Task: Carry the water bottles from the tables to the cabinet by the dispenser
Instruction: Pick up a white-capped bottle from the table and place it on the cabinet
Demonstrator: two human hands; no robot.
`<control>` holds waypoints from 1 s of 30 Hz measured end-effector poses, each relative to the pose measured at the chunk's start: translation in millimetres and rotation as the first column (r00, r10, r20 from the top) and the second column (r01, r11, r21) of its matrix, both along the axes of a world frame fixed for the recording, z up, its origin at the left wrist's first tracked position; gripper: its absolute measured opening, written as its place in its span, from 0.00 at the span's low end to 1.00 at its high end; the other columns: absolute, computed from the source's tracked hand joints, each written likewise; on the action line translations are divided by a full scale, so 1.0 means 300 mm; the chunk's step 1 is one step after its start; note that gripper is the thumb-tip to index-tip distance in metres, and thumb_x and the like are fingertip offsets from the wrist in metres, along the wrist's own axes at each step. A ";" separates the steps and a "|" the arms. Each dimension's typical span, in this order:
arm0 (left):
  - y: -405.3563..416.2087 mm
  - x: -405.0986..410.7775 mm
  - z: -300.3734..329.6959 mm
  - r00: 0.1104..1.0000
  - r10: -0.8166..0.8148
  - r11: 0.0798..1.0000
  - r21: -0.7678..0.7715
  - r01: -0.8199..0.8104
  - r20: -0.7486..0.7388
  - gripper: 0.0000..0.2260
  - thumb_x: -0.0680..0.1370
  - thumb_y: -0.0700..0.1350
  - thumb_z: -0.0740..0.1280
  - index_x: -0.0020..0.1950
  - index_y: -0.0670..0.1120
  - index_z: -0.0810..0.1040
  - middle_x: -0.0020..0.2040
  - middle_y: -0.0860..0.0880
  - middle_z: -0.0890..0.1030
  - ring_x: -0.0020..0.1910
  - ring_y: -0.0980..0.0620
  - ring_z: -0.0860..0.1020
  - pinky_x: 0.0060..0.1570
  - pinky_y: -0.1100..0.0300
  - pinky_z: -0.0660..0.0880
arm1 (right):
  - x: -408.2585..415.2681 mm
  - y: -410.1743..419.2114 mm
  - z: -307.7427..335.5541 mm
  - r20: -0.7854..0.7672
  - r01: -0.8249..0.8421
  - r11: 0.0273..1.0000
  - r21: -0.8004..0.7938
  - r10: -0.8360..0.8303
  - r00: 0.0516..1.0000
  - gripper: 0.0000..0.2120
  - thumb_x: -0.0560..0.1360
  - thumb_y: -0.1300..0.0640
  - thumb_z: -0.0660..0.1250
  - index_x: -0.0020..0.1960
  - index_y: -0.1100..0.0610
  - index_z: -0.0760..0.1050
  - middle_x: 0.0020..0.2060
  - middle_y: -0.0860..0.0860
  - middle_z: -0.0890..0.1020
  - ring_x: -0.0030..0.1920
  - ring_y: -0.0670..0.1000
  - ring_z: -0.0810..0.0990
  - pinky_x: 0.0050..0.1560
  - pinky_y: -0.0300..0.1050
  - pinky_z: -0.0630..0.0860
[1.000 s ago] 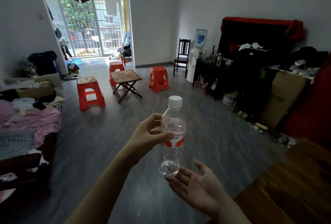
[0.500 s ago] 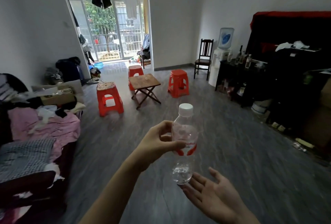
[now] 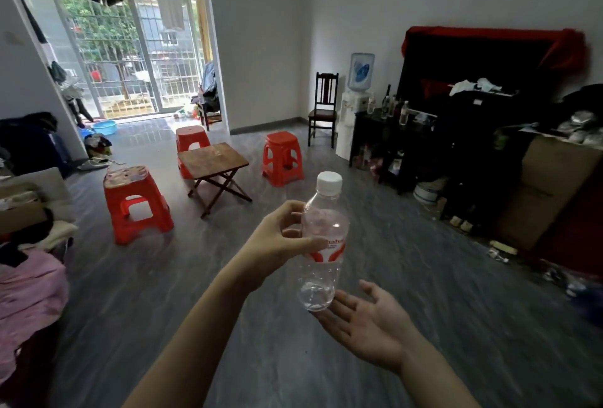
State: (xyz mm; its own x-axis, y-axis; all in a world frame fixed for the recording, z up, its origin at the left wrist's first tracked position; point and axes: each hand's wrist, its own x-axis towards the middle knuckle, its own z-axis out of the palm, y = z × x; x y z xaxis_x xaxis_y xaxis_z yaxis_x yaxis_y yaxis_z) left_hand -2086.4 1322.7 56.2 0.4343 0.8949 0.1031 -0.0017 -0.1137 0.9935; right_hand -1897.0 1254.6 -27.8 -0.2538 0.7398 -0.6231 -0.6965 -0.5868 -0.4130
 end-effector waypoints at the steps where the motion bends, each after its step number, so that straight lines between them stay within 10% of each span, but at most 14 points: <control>1: 0.045 -0.003 0.008 1.000 -0.008 1.000 0.006 0.008 -0.001 0.22 0.70 0.38 0.77 0.62 0.45 0.76 0.59 0.45 0.83 0.55 0.45 0.84 0.51 0.54 0.82 | -0.004 0.039 0.006 -0.006 0.016 1.000 0.008 -0.016 1.000 0.30 0.81 0.44 0.54 0.69 0.68 0.72 0.64 0.64 0.79 0.62 0.65 0.78 0.52 0.58 0.81; 12: 0.537 0.171 -0.027 0.996 -0.085 0.996 -0.014 0.084 -0.037 0.25 0.66 0.45 0.78 0.62 0.46 0.78 0.57 0.48 0.85 0.55 0.48 0.85 0.54 0.53 0.83 | 0.123 0.475 -0.015 0.073 0.121 0.992 -0.030 -0.118 0.990 0.28 0.81 0.45 0.55 0.65 0.69 0.74 0.63 0.65 0.79 0.61 0.65 0.78 0.62 0.58 0.74; 20: 1.028 0.493 -0.020 0.980 -0.183 0.983 -0.020 0.182 -0.084 0.22 0.70 0.42 0.78 0.62 0.46 0.79 0.57 0.46 0.85 0.55 0.46 0.85 0.53 0.54 0.82 | 0.414 0.907 -0.042 0.026 0.212 0.976 -0.047 -0.211 0.977 0.26 0.81 0.47 0.56 0.64 0.68 0.75 0.53 0.63 0.84 0.45 0.64 0.86 0.47 0.56 0.82; 30: 1.548 0.734 0.011 0.990 -0.135 0.989 0.058 0.137 -0.032 0.20 0.69 0.45 0.74 0.60 0.50 0.79 0.56 0.52 0.85 0.54 0.52 0.84 0.49 0.62 0.82 | 0.670 1.441 0.009 0.088 0.163 0.986 0.015 -0.164 0.983 0.28 0.80 0.45 0.56 0.66 0.67 0.74 0.62 0.64 0.81 0.57 0.63 0.80 0.53 0.56 0.77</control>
